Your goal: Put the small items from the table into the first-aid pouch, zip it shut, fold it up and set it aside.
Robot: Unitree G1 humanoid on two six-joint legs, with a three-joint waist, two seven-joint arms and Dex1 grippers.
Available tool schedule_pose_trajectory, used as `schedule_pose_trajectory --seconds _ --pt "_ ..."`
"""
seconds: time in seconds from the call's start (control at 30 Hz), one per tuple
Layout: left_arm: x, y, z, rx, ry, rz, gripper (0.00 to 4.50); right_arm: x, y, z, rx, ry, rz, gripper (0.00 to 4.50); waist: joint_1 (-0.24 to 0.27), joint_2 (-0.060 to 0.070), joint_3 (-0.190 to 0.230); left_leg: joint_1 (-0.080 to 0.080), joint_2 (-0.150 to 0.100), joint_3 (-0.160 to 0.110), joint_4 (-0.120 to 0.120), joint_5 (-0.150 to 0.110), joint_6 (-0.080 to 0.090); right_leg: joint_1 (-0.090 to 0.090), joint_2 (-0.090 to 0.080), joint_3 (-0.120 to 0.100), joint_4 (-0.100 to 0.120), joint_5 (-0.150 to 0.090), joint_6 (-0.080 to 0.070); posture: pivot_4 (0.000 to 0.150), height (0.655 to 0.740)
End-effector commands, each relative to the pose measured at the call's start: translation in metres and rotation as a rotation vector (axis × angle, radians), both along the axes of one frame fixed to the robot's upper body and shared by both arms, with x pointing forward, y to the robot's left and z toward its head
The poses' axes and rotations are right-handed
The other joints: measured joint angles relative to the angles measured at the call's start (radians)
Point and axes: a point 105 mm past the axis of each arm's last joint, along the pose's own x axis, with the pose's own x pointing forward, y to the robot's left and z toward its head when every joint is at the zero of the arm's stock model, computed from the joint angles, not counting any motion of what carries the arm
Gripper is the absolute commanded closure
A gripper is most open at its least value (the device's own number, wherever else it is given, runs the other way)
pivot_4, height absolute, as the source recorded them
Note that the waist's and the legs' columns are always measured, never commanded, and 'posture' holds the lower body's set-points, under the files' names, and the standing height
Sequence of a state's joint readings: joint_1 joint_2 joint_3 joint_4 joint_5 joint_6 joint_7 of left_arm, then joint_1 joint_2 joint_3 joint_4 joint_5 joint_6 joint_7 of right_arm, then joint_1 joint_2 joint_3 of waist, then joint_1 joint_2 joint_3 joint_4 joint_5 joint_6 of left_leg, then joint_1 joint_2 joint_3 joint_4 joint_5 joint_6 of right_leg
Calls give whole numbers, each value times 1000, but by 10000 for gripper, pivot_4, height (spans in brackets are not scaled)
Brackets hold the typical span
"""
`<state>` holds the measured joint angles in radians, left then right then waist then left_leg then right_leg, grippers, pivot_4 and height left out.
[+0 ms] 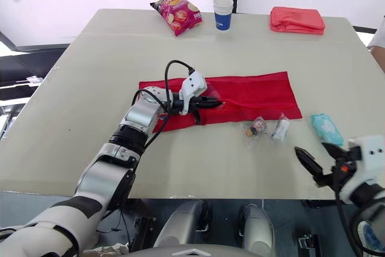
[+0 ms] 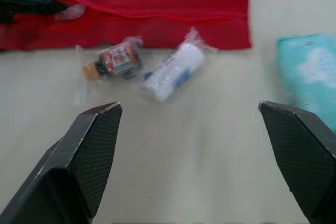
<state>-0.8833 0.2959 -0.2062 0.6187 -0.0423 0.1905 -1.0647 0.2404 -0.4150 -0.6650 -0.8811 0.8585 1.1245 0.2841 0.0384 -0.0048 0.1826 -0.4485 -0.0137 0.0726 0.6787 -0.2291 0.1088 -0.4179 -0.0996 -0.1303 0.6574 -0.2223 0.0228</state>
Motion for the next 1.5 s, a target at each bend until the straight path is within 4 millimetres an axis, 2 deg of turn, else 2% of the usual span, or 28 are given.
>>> schedule_pose_trajectory --seconds 0.03,0.13,0.37,0.47,0.53,0.63,0.7,0.8,0.9,1.07,1.23,1.5 --pt "0 -6 18 -22 -62 -21 45000 24 16 -6 7 10 -102 439 0 0 0 0 0 0 0 0 0 0 0 0 1 0 0 1500 7400" --pt "0 -8 19 -30 -65 -19 45000 45 25 -17 32 46 -186 439 0 1 0 0 -1 1 0 0 0 0 1 0 1 0 0 1500 7400" --pt "-3 -12 21 -47 -73 -19 45000 68 29 -34 -50 119 -275 439 -1 1 0 0 -1 2 0 1 0 0 4 2 1 0 0 1500 7400" --pt "-4 -13 20 -52 -73 -19 45000 69 30 -36 -59 119 -279 9042 -3 1 0 0 -1 2 0 1 0 0 6 2 2 0 0 1500 7400" --pt "-5 -14 20 -55 -72 -22 45000 68 32 -35 -51 114 -270 20279 -4 1 0 1 -1 2 0 1 0 0 8 2 2 0 0 1500 7400" --pt "-5 -16 21 -59 -72 -25 45000 66 31 -29 -54 92 -257 34595 -4 1 0 1 0 3 0 1 0 0 10 3 2 0 0 1500 7400" --pt "-5 -15 22 -61 -73 -25 45000 64 36 -14 -26 43 -184 42881 -4 1 0 1 0 3 0 1 0 0 10 3 2 0 0 1500 7400" --pt "-4 -14 22 -60 -72 -26 45000 62 60 5 24 -2 -2 43406 -7 1 0 1 0 3 0 1 0 0 10 3 2 0 0 1500 7400" --pt "-4 -15 22 -58 -70 -31 45000 64 90 13 65 17 161 43406 -17 1 0 1 1 2 0 1 0 0 10 4 2 0 0 1500 7400" --pt "-6 -18 23 -65 -71 -45 45000 76 123 -4 45 134 260 43406 -23 1 0 1 1 3 0 1 0 0 10 3 2 0 0 1500 7400" --pt "-8 -19 25 -70 -72 -53 45000 92 134 -13 44 171 241 43406 -25 1 0 1 0 4 0 1 0 0 10 4 2 0 0 1500 7400" --pt "-18 -20 19 -64 -46 -81 45000 116 142 -11 51 154 198 43406 -25 1 0 1 0 4 0 1 0 0 11 4 3 0 0 1500 7400"
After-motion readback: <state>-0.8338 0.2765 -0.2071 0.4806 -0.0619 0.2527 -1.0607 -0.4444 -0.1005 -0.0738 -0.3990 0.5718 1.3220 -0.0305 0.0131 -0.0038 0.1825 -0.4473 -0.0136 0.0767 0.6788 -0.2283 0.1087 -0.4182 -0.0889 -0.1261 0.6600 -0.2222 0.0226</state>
